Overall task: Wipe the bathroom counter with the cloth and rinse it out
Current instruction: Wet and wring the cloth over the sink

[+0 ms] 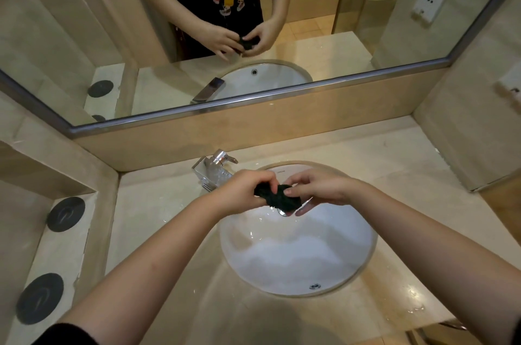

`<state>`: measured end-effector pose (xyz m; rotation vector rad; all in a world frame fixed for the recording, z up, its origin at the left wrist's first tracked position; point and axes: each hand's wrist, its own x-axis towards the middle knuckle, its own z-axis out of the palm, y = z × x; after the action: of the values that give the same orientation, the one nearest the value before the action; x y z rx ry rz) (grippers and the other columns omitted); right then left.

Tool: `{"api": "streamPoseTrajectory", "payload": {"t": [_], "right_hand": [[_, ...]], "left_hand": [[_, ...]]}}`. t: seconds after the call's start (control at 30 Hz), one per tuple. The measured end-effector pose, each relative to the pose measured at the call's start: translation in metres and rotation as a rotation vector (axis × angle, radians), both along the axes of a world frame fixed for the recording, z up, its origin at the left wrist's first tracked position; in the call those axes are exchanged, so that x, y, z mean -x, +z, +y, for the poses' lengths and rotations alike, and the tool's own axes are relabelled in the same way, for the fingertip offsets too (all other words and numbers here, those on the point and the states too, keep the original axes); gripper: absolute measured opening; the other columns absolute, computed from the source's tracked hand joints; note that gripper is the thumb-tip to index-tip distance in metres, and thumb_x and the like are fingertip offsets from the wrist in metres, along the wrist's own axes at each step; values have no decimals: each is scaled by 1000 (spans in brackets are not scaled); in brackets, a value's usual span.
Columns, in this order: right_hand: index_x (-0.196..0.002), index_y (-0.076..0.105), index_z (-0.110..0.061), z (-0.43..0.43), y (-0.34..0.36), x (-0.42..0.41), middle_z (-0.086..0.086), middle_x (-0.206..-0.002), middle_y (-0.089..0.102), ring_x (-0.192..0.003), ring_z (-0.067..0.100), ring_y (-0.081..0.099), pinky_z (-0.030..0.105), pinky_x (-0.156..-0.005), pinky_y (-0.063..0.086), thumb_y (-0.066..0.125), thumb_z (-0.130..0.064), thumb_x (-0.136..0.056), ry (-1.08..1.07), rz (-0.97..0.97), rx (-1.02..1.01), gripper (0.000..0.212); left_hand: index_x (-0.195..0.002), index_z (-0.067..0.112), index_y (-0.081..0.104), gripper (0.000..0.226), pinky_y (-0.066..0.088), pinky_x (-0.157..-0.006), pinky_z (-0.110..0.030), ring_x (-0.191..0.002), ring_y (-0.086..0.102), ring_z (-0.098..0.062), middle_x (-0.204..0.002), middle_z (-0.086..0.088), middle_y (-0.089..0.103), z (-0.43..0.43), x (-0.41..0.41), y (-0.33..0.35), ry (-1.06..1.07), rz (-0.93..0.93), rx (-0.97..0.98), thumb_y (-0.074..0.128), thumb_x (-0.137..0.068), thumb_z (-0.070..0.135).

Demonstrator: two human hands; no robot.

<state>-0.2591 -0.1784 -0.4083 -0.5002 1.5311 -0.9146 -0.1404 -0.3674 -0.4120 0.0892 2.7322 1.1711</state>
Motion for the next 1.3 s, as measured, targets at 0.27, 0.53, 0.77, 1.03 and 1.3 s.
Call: {"api": "streamPoseTrajectory", "payload": {"t": [0.27, 0.53, 0.77, 1.03, 1.3], "right_hand": [[-94, 58, -7, -9, -13, -9, 12, -85, 73, -77, 25, 69, 38, -75, 56, 77, -8, -76, 40, 328, -28, 26], [-89, 65, -12, -10, -28, -26, 4, -82, 68, -76, 25, 60, 35, -62, 44, 67, -14, -83, -1, 1059, 121, 6], [-72, 62, -6, -6, -46, -31, 4, -57, 55, -46, 27, 49, 21, -34, 31, 78, 11, -52, 144, 1533, 394, 31], [-84, 62, -8, 1, -38, -28, 1, -72, 63, -60, 26, 58, 27, -39, 41, 63, -9, -74, 152, 1426, 472, 10], [-90, 63, -12, 3, -9, -24, 4, -89, 70, -81, 23, 67, 37, -73, 54, 75, -26, -80, 35, 534, 152, 21]], "left_hand": [[-90, 25, 64, 23, 47, -66, -26, -67, 58, -12, -72, 11, 67, 1, -2, -7, 65, -43, 94, 78, -74, 19], [-90, 3, 63, 12, 51, -64, -23, -54, 65, -11, -75, -8, 70, 12, -7, -27, 677, -291, -586, 71, -83, 9], [-91, 18, 61, 6, 48, -79, -31, -60, 68, -5, -74, 2, 71, 11, -5, -24, 724, -723, -775, 66, -89, 22], [-101, 16, 69, 17, 45, -81, -31, -85, 65, -13, -88, -2, 73, -7, -3, -9, 367, -748, -447, 69, -84, 18], [-81, 25, 63, 19, 53, -78, -39, -79, 68, -18, -83, -1, 73, -2, -4, -5, 185, -443, -129, 70, -64, 21]]}}
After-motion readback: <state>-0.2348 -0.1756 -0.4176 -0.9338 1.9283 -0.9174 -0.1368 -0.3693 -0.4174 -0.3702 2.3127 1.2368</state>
